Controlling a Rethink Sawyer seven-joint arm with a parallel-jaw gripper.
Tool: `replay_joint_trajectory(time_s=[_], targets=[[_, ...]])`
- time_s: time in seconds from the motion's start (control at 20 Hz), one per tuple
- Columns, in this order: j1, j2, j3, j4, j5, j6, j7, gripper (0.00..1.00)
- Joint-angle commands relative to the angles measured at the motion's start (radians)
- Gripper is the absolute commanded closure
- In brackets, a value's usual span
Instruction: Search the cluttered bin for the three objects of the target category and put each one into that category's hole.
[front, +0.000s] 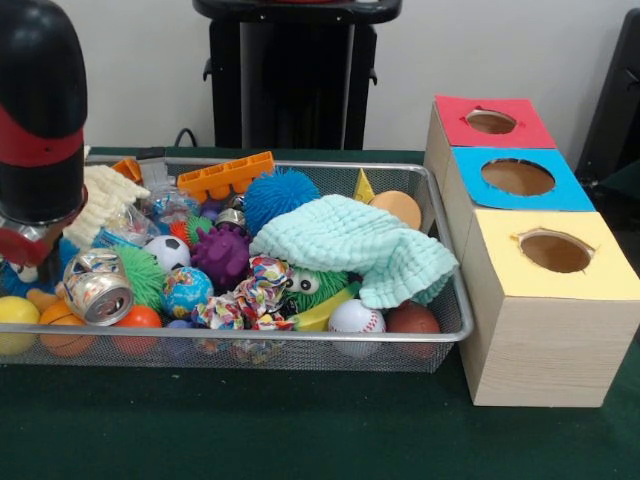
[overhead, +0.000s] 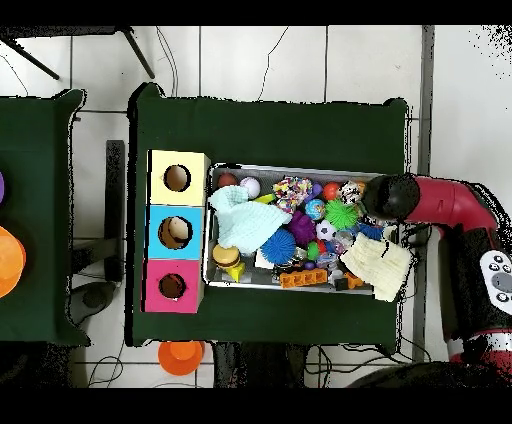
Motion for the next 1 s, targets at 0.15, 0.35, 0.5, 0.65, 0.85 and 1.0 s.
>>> replay_joint_trajectory(time_s=[0.15, 0.35, 0.5, 0.65, 0.85, 1.0], targets=[[-0.026, -0.155, 0.072, 0.167, 0.05, 0.092, -0.18, 1.0], [-0.038, -0.157, 0.082, 0.176, 0.058, 0.08, -0.175, 1.0], [-0.039, -0.12, 0.09, 0.16, 0.05, 0.044, -0.156, 1.0], [-0.037, -0.077, 0.09, 0.127, 0.026, 0.017, -0.154, 1.0], [-0.047, -0.06, 0.098, 0.112, 0.022, 0.018, -0.166, 1.0], [-0.056, -0.048, 0.104, 0.111, 0.021, 0.01, -0.168, 1.0]])
